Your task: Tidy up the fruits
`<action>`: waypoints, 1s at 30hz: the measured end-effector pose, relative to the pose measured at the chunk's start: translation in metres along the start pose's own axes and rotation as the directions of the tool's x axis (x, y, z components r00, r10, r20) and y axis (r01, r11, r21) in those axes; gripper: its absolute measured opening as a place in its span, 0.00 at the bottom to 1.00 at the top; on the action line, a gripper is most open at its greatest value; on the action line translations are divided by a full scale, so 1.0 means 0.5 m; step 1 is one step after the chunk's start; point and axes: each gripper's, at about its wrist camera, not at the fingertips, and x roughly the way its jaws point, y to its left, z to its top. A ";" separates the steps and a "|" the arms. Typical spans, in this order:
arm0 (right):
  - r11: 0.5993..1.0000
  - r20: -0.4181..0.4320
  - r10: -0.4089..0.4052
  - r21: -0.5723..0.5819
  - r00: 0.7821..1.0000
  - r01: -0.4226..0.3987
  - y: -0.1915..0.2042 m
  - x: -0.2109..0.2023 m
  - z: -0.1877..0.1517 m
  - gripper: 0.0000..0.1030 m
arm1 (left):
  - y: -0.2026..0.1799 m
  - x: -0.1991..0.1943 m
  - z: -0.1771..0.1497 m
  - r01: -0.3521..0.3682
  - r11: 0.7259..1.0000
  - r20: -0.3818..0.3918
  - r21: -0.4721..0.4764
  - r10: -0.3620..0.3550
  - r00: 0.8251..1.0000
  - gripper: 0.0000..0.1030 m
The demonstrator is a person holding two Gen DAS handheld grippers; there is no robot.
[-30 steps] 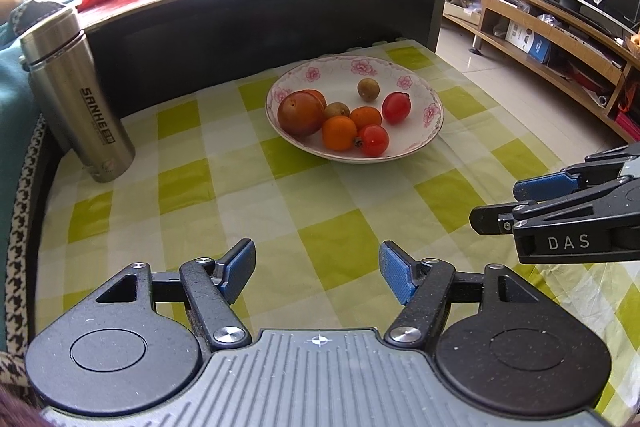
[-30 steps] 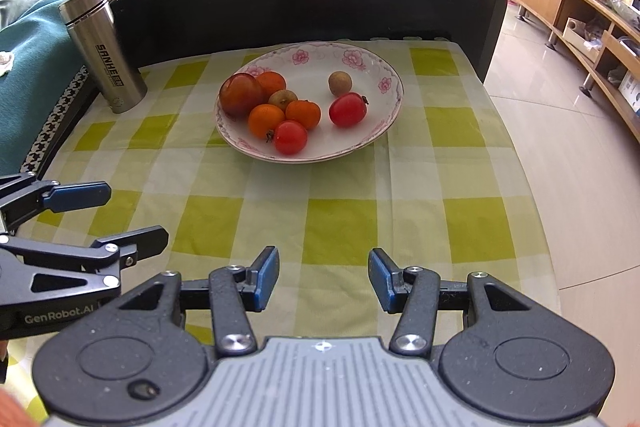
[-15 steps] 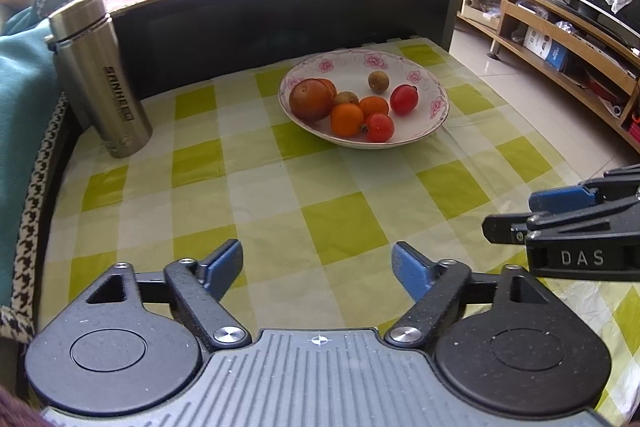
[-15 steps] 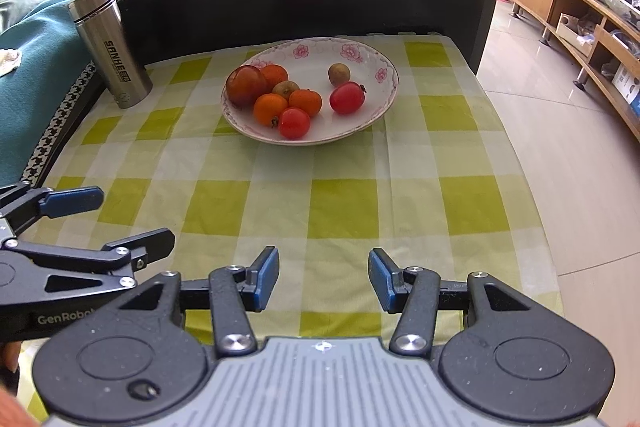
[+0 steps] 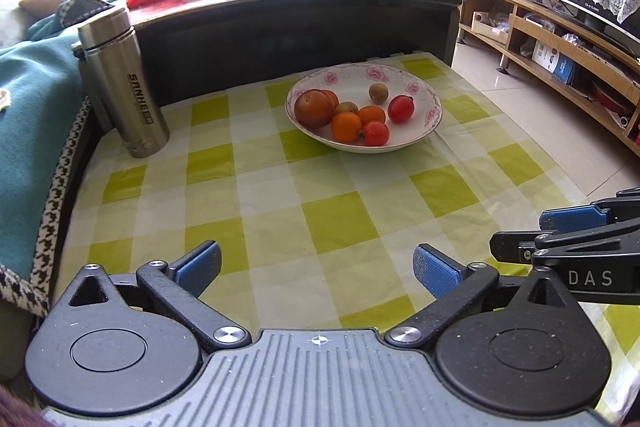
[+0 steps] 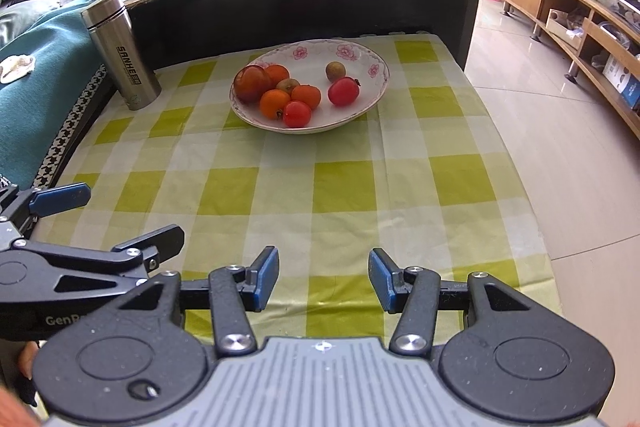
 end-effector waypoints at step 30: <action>1.000 0.013 -0.012 0.015 1.000 0.012 0.010 -0.063 -0.068 0.53 | -0.003 -0.047 -0.045 0.000 0.996 -0.048 -0.091 -0.005 0.999 1.00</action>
